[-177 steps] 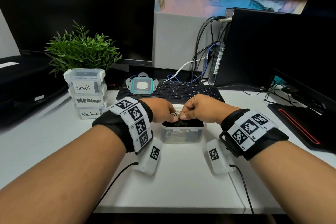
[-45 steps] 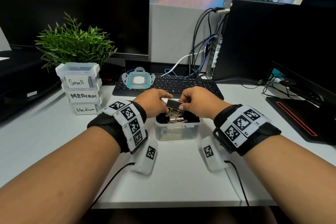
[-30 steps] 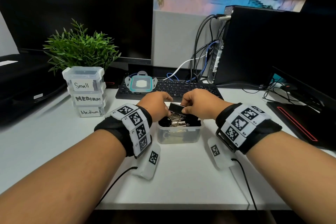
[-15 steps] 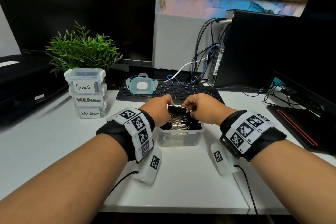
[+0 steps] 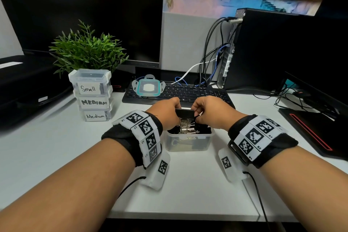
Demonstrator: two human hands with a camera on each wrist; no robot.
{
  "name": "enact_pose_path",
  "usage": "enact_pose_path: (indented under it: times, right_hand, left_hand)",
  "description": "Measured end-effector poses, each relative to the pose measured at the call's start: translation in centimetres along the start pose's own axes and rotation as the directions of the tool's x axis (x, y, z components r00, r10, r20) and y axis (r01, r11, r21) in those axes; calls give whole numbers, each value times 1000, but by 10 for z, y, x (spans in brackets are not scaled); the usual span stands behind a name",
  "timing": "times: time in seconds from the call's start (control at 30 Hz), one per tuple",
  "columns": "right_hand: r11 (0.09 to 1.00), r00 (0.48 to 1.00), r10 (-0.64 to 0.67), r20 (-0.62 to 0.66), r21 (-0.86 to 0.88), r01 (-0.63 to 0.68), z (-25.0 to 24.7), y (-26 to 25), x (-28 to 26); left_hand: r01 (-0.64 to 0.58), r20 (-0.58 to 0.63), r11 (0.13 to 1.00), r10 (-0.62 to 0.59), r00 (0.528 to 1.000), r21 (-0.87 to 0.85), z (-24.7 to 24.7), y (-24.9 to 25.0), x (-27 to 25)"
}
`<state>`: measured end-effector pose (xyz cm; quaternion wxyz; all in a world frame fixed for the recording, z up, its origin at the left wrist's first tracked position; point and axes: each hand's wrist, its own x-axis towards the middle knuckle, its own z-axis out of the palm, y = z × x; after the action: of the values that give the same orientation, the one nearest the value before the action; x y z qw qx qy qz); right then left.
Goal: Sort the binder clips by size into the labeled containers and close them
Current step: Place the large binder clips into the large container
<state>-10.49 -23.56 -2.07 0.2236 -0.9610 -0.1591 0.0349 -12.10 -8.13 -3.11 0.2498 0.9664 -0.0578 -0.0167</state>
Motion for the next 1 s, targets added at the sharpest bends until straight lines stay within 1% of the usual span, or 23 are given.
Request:
enact_pose_path:
  times: [0.23, 0.33, 0.5, 0.63, 0.73, 0.87, 1.0]
  right_hand:
    - [999, 1000, 8, 6, 47, -8, -1, 1, -1]
    - [999, 1000, 7, 8, 32, -7, -1, 0, -2]
    - [999, 1000, -9, -3, -32, 9, 0, -4, -4]
    - [1000, 999, -14, 29, 26, 13, -1, -2, -6]
    - [998, 999, -21, 31, 55, 20, -1, -1, -5]
    - [998, 999, -37, 18, -45, 38, 1, -2, -5]
    - [996, 999, -40, 13, -81, 41, 2, -5, -5]
  left_hand:
    - [4, 7, 1000, -4, 1000, 5, -1, -1, -1]
    - [-5, -8, 1000, 5, 1000, -5, -1, -2, 0]
    - [-31, 22, 1000, 31, 999, -2, -6, -5, -5]
    - [-56, 34, 998, 56, 998, -1, -8, -5, -5]
    - [-56, 45, 998, 57, 997, -38, -10, -6, -4]
    - [-67, 29, 996, 68, 997, -56, -9, -9, -2]
    - [-73, 5, 994, 74, 997, -78, -7, -10, -1]
